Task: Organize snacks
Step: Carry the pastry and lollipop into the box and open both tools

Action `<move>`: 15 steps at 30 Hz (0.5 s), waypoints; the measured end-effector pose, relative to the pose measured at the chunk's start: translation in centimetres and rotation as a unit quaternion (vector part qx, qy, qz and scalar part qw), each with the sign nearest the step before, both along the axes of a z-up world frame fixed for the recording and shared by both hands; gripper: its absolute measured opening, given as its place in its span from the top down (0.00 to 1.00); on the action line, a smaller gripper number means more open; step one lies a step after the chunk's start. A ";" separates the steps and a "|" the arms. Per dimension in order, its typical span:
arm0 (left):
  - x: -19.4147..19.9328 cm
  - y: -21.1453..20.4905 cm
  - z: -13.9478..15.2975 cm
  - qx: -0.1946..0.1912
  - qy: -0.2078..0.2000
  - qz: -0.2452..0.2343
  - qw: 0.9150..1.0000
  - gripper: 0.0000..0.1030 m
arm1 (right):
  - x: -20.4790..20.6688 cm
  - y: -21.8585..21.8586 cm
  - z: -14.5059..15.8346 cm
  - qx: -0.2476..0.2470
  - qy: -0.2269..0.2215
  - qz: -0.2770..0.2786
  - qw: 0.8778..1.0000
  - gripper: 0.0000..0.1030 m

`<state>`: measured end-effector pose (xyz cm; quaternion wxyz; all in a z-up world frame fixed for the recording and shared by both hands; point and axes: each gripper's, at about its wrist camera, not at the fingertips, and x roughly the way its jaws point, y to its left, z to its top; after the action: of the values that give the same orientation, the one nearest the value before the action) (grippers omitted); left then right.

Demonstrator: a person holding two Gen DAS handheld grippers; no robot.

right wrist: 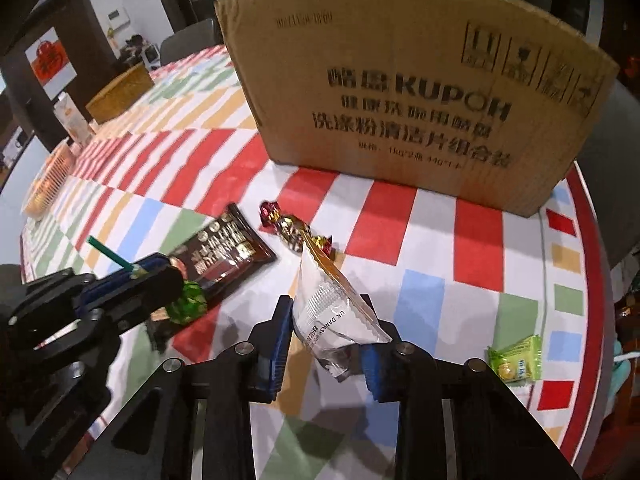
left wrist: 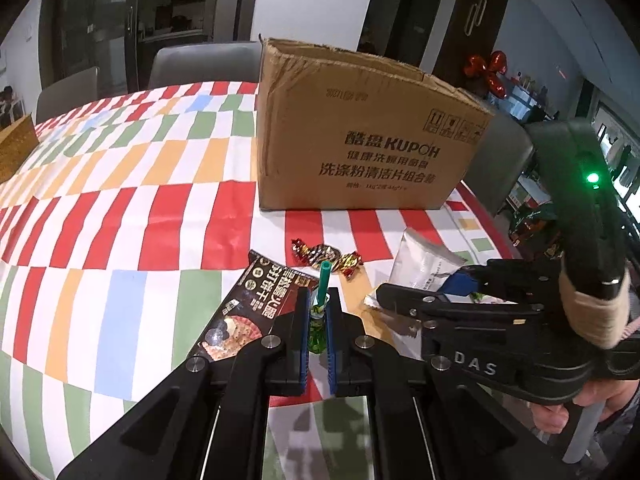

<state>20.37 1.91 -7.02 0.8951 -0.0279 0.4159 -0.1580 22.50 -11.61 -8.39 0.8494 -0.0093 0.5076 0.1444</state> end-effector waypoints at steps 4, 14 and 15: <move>-0.2 -0.4 1.2 -0.001 -0.012 0.000 1.000 0.92 | -0.6 -0.4 1.8 0.002 -0.023 0.003 1.000 0.69; -0.2 -1.6 6.6 0.006 -0.074 0.010 0.997 0.92 | -1.4 -2.8 7.6 0.025 -0.093 0.002 0.995 0.68; -0.2 -1.7 7.0 0.008 -0.079 0.011 0.997 0.92 | -1.4 -3.0 8.2 0.027 -0.100 0.003 0.995 0.68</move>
<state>20.20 0.26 0.02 0.9272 -0.0132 0.3444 -0.1464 21.13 -14.65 -0.17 0.8956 -0.0021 0.4155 0.1586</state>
